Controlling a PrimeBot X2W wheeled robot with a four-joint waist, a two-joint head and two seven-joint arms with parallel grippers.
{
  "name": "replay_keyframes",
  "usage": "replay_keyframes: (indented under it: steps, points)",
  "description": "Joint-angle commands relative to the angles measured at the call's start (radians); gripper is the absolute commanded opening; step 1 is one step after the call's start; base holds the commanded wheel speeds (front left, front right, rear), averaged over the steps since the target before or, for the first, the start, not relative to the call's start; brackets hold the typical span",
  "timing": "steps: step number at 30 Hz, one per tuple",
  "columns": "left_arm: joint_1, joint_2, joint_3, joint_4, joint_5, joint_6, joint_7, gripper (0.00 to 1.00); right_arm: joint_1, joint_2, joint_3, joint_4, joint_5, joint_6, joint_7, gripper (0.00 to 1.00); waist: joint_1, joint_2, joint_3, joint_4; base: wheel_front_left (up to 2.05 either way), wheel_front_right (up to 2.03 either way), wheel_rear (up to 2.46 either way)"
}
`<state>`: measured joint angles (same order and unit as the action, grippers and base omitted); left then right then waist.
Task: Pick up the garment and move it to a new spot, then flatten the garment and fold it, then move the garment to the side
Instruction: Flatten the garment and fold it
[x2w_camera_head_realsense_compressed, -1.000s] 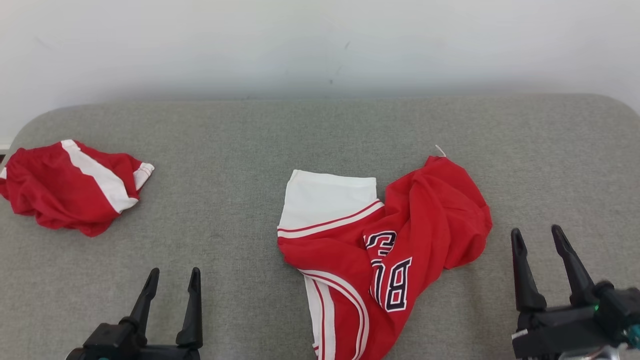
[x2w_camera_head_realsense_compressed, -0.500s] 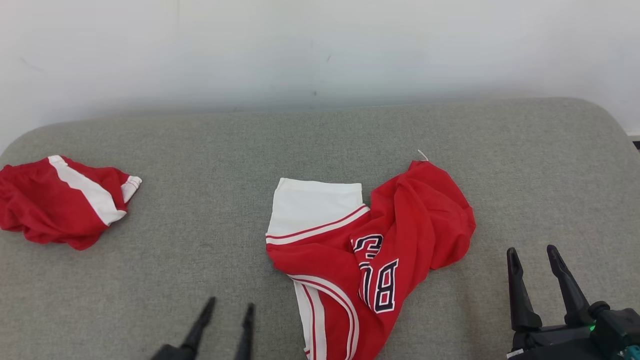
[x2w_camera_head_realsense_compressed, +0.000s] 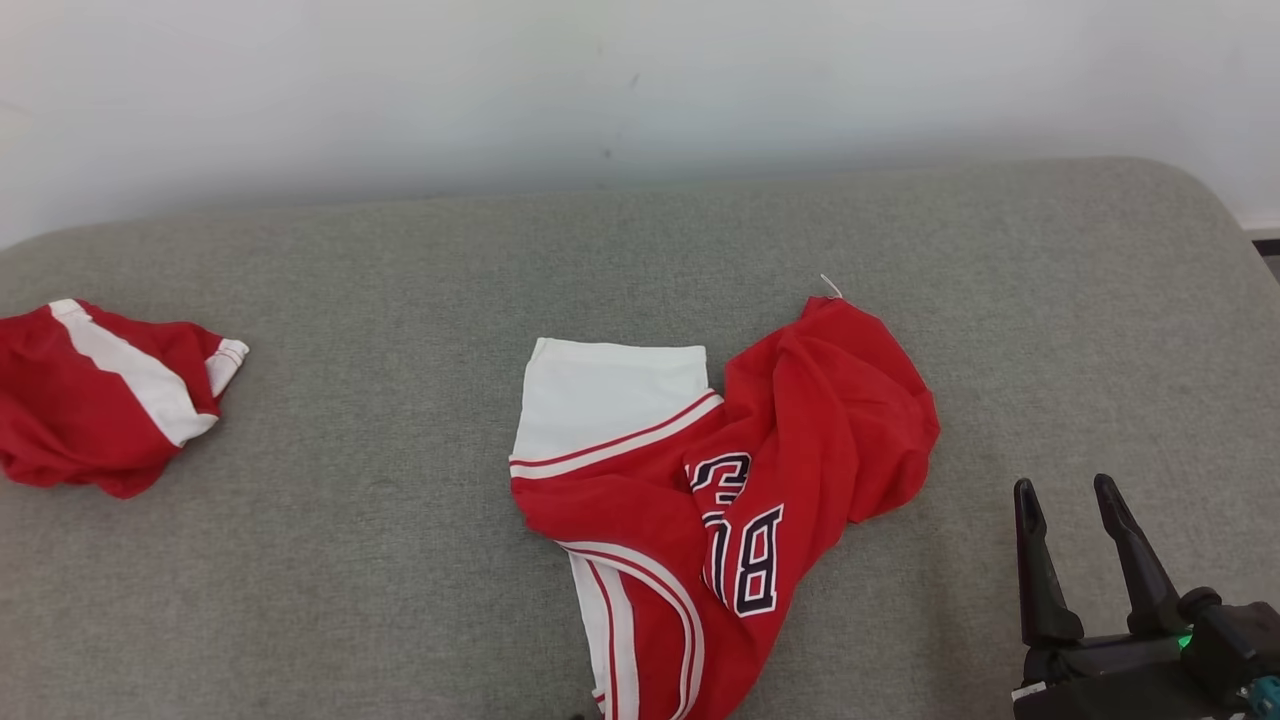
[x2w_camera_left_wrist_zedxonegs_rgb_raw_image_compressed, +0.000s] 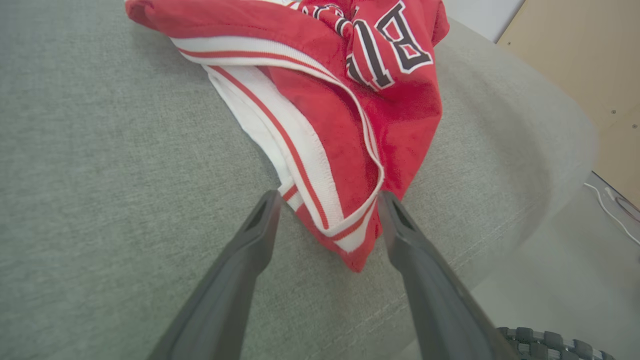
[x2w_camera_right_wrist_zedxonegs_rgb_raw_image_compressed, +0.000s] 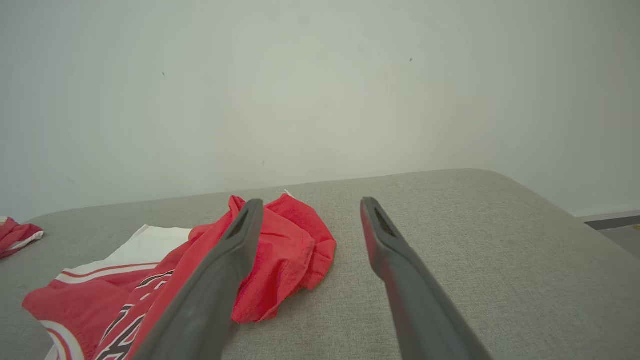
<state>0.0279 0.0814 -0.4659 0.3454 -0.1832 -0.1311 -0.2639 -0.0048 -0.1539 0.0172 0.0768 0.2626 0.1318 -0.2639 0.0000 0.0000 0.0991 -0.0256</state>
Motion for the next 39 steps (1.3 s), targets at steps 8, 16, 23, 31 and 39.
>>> replay_keyframes:
  steps: [8, 16, 23, 31, 39]
  points:
    - [-0.067, 0.016, -0.069, 0.108, -0.046, 0.002, -0.001, 1.0, -0.028, 0.009, -0.006, -0.007, 0.007, -0.002, -0.001, 1.0, 0.0, 0.0, 0.041, -0.041, 0.0, 0.0, 0.0]
    - [-0.128, 0.008, -0.108, 0.116, -0.101, 0.002, -0.001, 0.0, -0.032, 0.016, -0.026, -0.012, 0.002, -0.002, -0.001, 1.0, 0.0, 0.0, 0.056, -0.045, 0.0, 0.0, 0.0]
    - [-0.122, 0.019, -0.017, 0.002, -0.077, 0.002, -0.001, 0.0, -0.014, 0.03, -0.04, 0.0, 0.008, -0.002, -0.001, 1.0, 0.0, 0.0, 0.034, -0.01, 0.0, 0.0, 0.0]
    - [-0.048, 0.07, 0.076, -0.163, -0.052, 0.01, -0.001, 0.0, 0.009, 0.04, -0.062, 0.026, 0.008, -0.002, -0.001, 1.0, 0.0, 0.0, 0.001, 0.061, 0.0, 0.0, 0.0]
    - [0.084, 0.157, 0.133, -0.327, -0.067, 0.044, 0.032, 0.0, 0.013, 0.032, -0.094, 0.04, 0.015, -0.002, -0.001, 1.0, 0.0, 0.0, -0.003, 0.111, 0.0, 0.0, 0.0]
